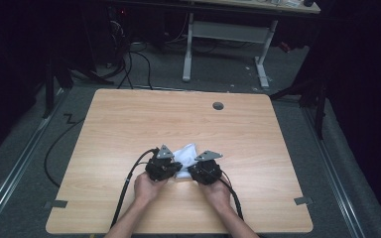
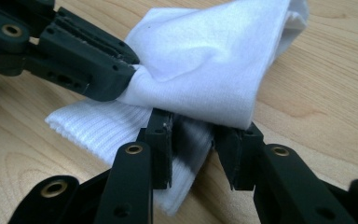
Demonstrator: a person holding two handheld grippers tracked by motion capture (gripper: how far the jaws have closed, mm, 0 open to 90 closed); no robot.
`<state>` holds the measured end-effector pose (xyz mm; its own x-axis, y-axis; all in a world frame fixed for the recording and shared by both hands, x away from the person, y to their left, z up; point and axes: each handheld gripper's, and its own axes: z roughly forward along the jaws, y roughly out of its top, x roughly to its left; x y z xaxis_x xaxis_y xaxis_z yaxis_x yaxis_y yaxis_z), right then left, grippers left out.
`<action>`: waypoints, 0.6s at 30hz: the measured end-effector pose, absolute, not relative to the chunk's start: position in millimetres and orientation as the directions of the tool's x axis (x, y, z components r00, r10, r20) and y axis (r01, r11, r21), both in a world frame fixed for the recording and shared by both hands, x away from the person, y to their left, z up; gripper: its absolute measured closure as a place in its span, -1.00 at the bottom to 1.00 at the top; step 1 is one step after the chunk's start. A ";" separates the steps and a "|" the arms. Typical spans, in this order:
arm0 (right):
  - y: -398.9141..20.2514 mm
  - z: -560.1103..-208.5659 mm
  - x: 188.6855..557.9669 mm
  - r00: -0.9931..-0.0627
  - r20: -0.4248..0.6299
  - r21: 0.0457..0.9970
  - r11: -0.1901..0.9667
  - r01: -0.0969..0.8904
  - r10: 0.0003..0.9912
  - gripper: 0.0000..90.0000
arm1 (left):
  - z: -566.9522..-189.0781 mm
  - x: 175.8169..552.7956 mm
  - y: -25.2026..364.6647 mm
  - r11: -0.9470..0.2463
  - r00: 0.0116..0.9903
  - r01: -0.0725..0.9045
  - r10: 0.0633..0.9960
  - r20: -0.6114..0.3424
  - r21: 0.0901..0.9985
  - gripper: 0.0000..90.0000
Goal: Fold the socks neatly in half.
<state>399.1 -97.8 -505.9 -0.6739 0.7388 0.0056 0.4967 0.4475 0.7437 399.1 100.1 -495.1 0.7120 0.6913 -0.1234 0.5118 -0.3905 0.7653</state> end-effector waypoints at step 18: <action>-101.8 -496.8 389.9 -0.687 0.061 0.734 0.434 0.522 0.724 0.38 | -494.4 402.4 101.9 -0.354 0.711 0.517 0.684 -0.160 0.779 0.87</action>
<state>389.9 -101.8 -496.8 -0.6873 0.7239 0.0606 0.5220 0.4341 0.7342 402.4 101.9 -494.4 0.7112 0.6845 -0.1605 0.5168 -0.3542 0.7794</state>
